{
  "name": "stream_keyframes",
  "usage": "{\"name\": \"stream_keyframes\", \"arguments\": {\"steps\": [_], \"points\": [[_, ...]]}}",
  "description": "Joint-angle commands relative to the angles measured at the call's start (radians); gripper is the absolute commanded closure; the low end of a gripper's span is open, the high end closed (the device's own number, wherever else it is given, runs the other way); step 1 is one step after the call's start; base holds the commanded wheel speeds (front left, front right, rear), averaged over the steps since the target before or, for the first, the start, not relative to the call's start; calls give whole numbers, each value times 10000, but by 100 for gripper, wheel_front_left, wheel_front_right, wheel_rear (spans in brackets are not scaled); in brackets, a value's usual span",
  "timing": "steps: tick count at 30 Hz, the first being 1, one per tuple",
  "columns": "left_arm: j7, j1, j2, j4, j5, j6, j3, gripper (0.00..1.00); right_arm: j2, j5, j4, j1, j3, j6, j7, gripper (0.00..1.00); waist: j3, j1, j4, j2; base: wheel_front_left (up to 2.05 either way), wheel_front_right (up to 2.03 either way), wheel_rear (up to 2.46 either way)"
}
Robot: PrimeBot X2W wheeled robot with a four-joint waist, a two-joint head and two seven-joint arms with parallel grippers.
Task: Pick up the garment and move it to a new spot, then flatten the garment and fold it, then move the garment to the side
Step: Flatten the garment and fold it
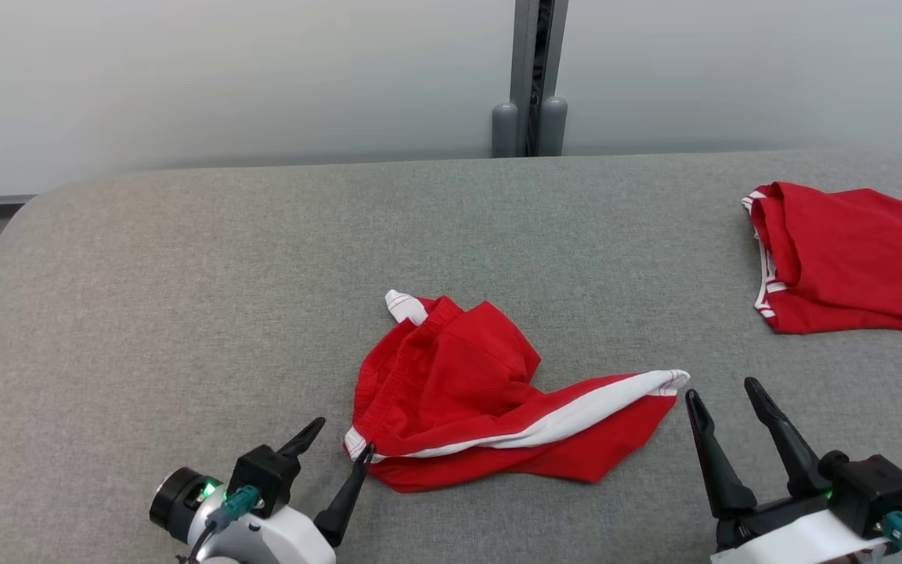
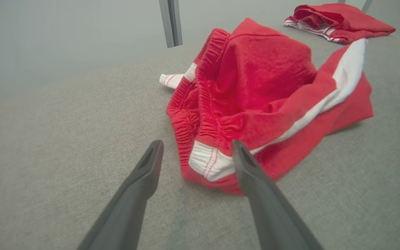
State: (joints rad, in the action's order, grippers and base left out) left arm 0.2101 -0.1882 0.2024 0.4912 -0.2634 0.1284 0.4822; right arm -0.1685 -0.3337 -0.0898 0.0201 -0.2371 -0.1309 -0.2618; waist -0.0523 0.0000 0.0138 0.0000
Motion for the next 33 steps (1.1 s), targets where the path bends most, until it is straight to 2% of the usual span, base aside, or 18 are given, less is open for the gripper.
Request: {"name": "stream_keyframes", "arguments": {"steps": [1, 6, 8, 9, 11, 12, 18, 23, 28, 33], "points": [[-48, -339, 162, 166, -222, 29, 195, 0, -119, -19, 54, -190, 16, 2, -57, 0, -151, 0, -74, 0, 0, 0, 0], [-224, -840, 370, 708, -742, 23, 880, 2, -192, -12, 114, -320, 52, 2, -57, 0, -365, 0, -189, 0, 0, 0, 0], [-217, -979, 407, 857, -962, 24, 1117, 17, -206, -3, 142, -336, 94, 2, -57, 0, -422, 0, -227, 0, 0, 0, 0], [-215, -1018, 443, 927, -1059, 24, 1256, 47, -213, 7, 151, -327, 112, 2, -58, 0, -439, 0, -244, 0, 0, 0, 0], [-172, -1138, 489, 1042, -1262, 24, 1463, 74, -212, 26, 162, -346, 124, 2, -58, 0, -453, 0, -265, 0, 0, 0, 0], [-150, -1169, 492, 1104, -1363, 24, 1570, 100, -214, 33, 158, -352, 132, 2, -57, 0, -451, 0, -268, 0, 0, 0, 0], [-71, -1384, 568, 1339, -1829, 25, 2056, 100, -257, 24, 124, -385, 165, 2, -58, 0, -417, 0, -237, 0, 0, 0, 0], [230, -1350, 585, 1405, -2211, 25, 1971, 100, -213, -125, -205, -548, 210, 2, -58, 0, -407, 0, -141, 0, 0, 0, 0], [491, -1017, 481, 827, -2849, 25, 1445, 100, -344, -862, -1307, -1039, -201, 0, -58, 0, -554, 0, 32, 0, 0, 0, 0], [547, -701, 483, 47, -3274, 26, 922, 100, -589, -2067, -2726, -1765, -1139, 0, -58, 0, -679, 0, 287, 0, 0, 0, 0]]}}
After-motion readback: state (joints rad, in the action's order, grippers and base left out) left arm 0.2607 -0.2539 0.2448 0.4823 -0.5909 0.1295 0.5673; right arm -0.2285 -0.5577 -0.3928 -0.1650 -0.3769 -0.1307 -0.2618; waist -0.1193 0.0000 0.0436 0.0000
